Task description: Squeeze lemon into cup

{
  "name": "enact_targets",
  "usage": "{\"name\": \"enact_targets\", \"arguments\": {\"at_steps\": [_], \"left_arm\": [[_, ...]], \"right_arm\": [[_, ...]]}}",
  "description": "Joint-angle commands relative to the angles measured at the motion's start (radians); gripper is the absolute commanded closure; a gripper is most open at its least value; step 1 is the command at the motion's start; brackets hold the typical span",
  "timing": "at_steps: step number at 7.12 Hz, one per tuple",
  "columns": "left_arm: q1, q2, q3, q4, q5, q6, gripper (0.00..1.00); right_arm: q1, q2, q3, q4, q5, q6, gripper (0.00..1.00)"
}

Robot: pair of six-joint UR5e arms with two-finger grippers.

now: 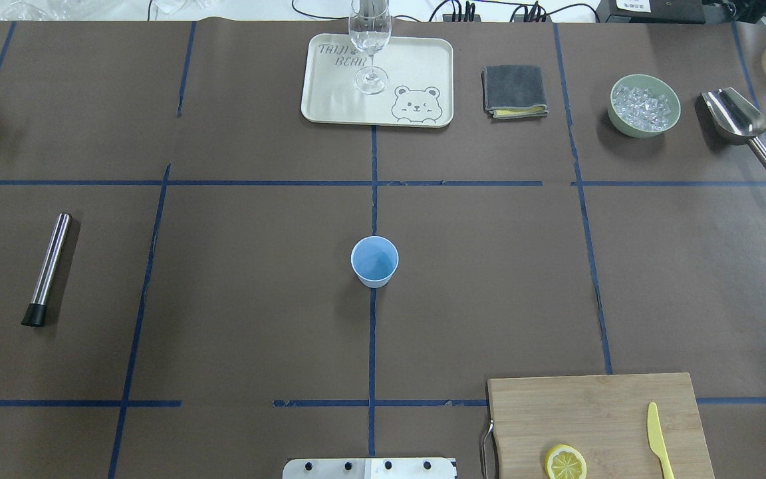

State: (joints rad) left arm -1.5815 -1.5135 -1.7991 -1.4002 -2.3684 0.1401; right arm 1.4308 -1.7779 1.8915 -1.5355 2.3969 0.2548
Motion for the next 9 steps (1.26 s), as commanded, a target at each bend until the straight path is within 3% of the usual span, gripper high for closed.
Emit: {"name": "enact_targets", "arguments": {"at_steps": [1, 7, 8, 9], "left_arm": [[0.0, -0.002, -0.011, -0.003, 0.0, -0.001, 0.0], [0.002, 0.0, 0.003, -0.006, 0.005, -0.002, 0.0], [0.002, -0.001, -0.009, -0.006, 0.001, -0.008, 0.0], [0.0, -0.001, -0.009, -0.006, 0.0, -0.007, 0.0]], "right_arm": [[0.0, 0.0, 0.001, 0.0, 0.001, 0.0, 0.0], [-0.006, -0.008, 0.008, 0.058, 0.002, 0.012, 0.0], [-0.063, -0.008, 0.026, 0.075, 0.002, 0.017, 0.0], [-0.102, -0.023, 0.044, 0.172, 0.001, 0.017, 0.0]]}}
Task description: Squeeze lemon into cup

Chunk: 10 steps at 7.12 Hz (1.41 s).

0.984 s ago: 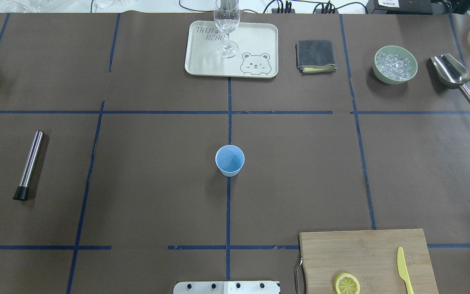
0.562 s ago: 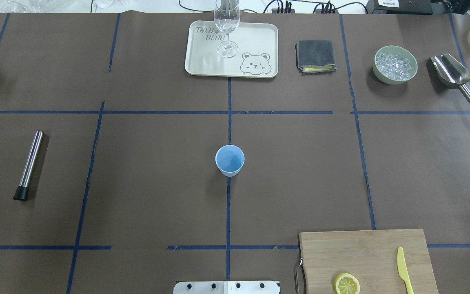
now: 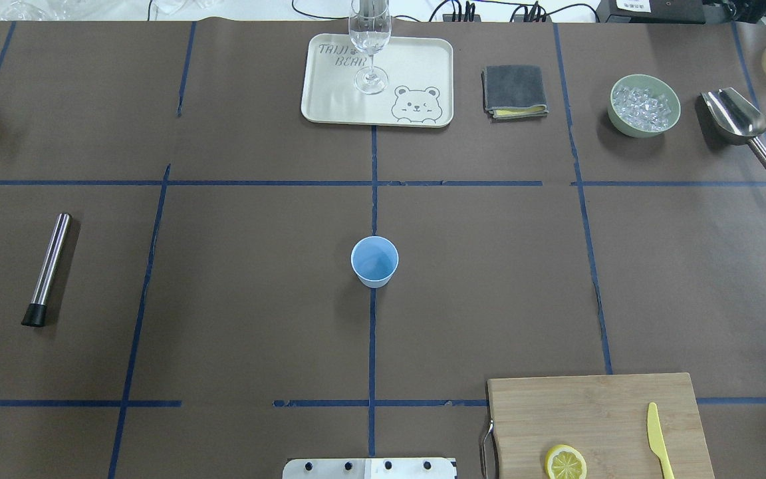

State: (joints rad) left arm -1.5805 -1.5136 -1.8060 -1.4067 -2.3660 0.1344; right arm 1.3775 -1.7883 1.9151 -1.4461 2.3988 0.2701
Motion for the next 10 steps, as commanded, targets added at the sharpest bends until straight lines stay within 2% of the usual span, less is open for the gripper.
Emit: {"name": "enact_targets", "arguments": {"at_steps": [1, 2, 3, 5, 6, 7, 9, 10], "left_arm": [[0.001, 0.0, -0.006, -0.001, -0.004, -0.001, 0.0], [-0.001, 0.0, -0.01, -0.003, -0.004, -0.001, 0.0], [-0.001, 0.0, -0.016, -0.003, -0.004, -0.001, 0.0], [0.001, -0.002, -0.015, -0.008, -0.004, 0.005, 0.0], [0.001, 0.0, -0.013, -0.009, -0.004, 0.007, 0.0], [0.001, 0.0, -0.013, -0.009, -0.004, 0.008, 0.0], [0.001, 0.0, -0.01, -0.011, -0.003, 0.008, 0.0], [0.001, 0.0, -0.013, -0.011, -0.002, 0.008, 0.0]], "right_arm": [[-0.104, -0.025, 0.021, 0.196, -0.004, 0.053, 0.0], [-0.205, -0.026, 0.047, 0.261, -0.012, 0.237, 0.0], [-0.278, -0.029, 0.073, 0.317, -0.021, 0.345, 0.0], [-0.526, -0.039, 0.204, 0.345, -0.193, 0.627, 0.0], [-0.636, -0.039, 0.26, 0.345, -0.228, 0.737, 0.0], [-0.801, -0.04, 0.327, 0.345, -0.347, 0.876, 0.0], [-1.205, -0.037, 0.383, 0.339, -0.739, 1.109, 0.0], [-1.282, -0.037, 0.4, 0.329, -0.816, 1.13, 0.0]]}}
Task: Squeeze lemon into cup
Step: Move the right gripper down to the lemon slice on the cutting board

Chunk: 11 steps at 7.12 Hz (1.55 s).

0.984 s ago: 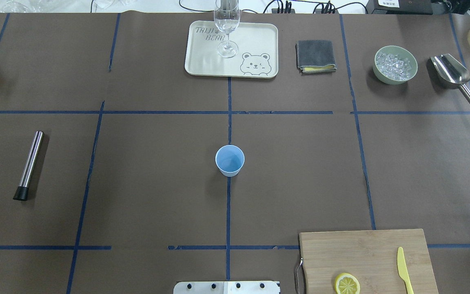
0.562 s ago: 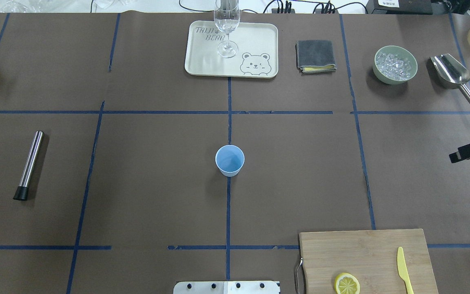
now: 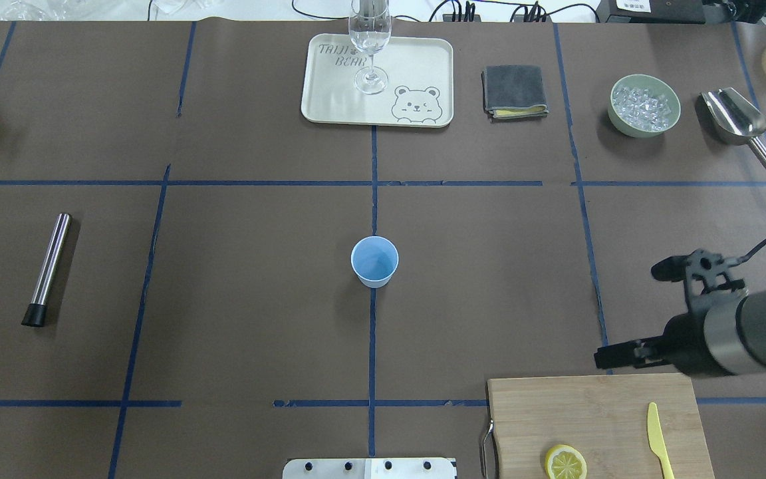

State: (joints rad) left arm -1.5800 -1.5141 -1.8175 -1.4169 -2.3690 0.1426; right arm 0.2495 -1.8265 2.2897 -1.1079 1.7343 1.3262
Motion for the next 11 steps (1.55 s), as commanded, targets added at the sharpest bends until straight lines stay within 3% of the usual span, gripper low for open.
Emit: {"name": "enact_targets", "arguments": {"at_steps": [1, 2, 4, 11], "left_arm": [[0.0, 0.0, -0.002, -0.002, -0.001, 0.0, 0.0], [0.0, 0.0, -0.002, -0.002, -0.001, 0.0, 0.0], [0.0, 0.0, -0.002, -0.01, -0.001, 0.0, 0.0], [0.0, 0.002, 0.0, -0.03, -0.001, 0.0, 0.0]], "right_arm": [[-0.208, 0.012, 0.033, -0.056, -0.192, 0.097, 0.0], [-0.26, 0.015, 0.03, -0.1, -0.243, 0.12, 0.0], [-0.283, 0.109, -0.031, -0.176, -0.256, 0.123, 0.02], [-0.297, 0.127, -0.082, -0.184, -0.207, 0.122, 0.04]]}}
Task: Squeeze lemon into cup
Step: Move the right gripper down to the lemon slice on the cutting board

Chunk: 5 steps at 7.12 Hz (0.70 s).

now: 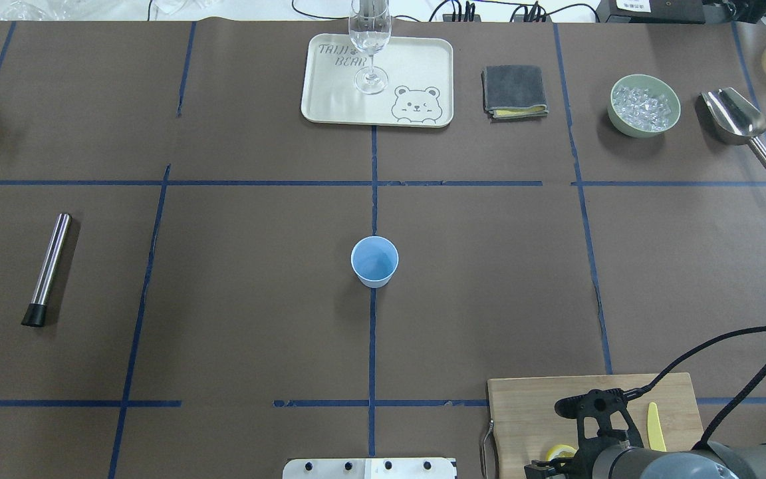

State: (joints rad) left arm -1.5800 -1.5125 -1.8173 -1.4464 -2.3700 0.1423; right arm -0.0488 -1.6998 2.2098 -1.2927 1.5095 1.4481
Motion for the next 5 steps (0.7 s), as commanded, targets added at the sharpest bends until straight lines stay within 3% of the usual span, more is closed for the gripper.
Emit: {"name": "enact_targets", "arguments": {"at_steps": [1, 4, 5], "left_arm": [[0.0, 0.0, 0.0, 0.0, 0.0, 0.0, 0.0], [0.0, 0.002, 0.0, 0.0, 0.0, 0.0, 0.0], [0.0, 0.002, 0.001, 0.0, 0.0, 0.0, 0.0]], "right_arm": [[0.003, -0.001, -0.002, 0.001, 0.021, 0.0, 0.07], [0.003, -0.001, -0.012, 0.0, 0.023, 0.0, 0.14], [0.004, -0.001, -0.009, 0.001, 0.023, 0.0, 0.23]]}}
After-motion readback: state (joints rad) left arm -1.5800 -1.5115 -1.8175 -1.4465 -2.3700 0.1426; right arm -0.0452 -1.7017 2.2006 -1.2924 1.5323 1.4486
